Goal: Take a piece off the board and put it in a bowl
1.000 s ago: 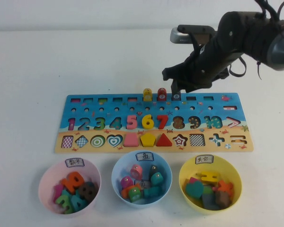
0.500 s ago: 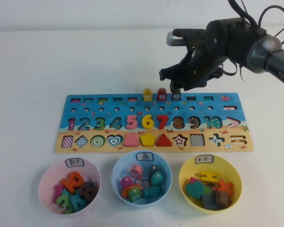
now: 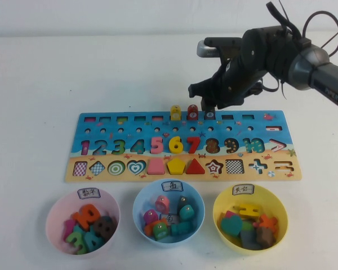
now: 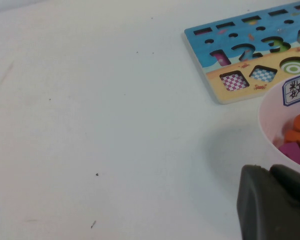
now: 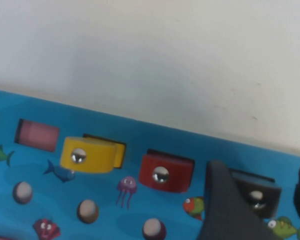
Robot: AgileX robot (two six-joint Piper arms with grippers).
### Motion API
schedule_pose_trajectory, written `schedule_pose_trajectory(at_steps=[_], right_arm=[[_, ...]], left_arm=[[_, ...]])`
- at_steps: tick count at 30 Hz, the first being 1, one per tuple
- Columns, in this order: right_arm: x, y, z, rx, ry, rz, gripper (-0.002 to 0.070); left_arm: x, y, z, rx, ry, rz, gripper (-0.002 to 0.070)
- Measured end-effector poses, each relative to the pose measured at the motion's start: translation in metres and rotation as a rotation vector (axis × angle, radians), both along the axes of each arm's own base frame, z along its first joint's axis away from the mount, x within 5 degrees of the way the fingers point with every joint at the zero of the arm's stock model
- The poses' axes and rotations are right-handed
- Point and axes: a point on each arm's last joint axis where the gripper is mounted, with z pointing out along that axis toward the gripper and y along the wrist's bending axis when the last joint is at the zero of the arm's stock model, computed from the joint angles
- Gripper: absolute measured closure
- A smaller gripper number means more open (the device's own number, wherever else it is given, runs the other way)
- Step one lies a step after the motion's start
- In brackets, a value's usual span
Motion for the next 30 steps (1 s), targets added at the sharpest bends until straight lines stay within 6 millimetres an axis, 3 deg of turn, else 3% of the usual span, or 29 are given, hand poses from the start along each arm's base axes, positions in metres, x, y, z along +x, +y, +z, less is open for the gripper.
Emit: schedule_pose_trajectory(at_steps=[7, 30], right_arm=[[0.003, 0.001, -0.013, -0.006, 0.013, -0.001, 0.0395], [0.005, 0.002, -0.021, -0.008, 0.016, -0.003, 0.0412]], left_arm=[[0.000, 0.000, 0.000, 0.000, 0.000, 0.000, 0.0676], [0.000, 0.000, 0.000, 0.000, 0.000, 0.000, 0.0676]])
